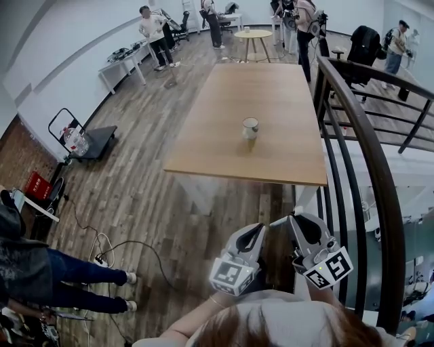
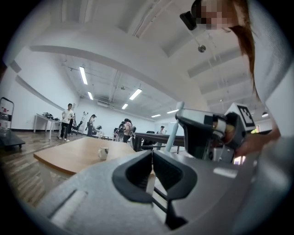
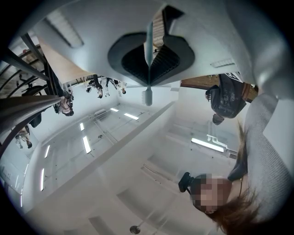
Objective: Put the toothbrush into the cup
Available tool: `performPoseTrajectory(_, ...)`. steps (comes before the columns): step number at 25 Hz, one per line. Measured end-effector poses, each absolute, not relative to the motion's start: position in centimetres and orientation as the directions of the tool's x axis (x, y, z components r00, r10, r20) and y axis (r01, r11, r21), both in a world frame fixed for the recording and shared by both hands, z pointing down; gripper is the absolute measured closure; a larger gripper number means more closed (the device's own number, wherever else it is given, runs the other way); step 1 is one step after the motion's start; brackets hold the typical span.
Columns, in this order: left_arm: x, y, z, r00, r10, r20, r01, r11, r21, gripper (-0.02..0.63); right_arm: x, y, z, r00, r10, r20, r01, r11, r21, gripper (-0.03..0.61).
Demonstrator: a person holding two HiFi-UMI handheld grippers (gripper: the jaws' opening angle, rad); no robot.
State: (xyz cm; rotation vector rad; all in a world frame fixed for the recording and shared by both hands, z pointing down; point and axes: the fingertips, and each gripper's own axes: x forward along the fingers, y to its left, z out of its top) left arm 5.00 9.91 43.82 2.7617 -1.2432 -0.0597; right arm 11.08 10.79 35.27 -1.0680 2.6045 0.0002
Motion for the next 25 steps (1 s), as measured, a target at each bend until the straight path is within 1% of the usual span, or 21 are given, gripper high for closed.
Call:
performPoseTrajectory(11,4.8,3.4,44.1,0.673,-0.74,0.0,-0.736,-0.669,0.099,0.612,10.6,4.4,35.5,-0.661,-0.682,-0.313,-0.684,0.719,-0.124,0.565)
performPoseTrajectory(25,1.9,-11.8,45.3,0.713,-0.701,0.004,-0.698,-0.709,0.1,0.612,8.0,-10.2,36.7,-0.613,-0.723,-0.318,-0.728,0.674,-0.13,0.565)
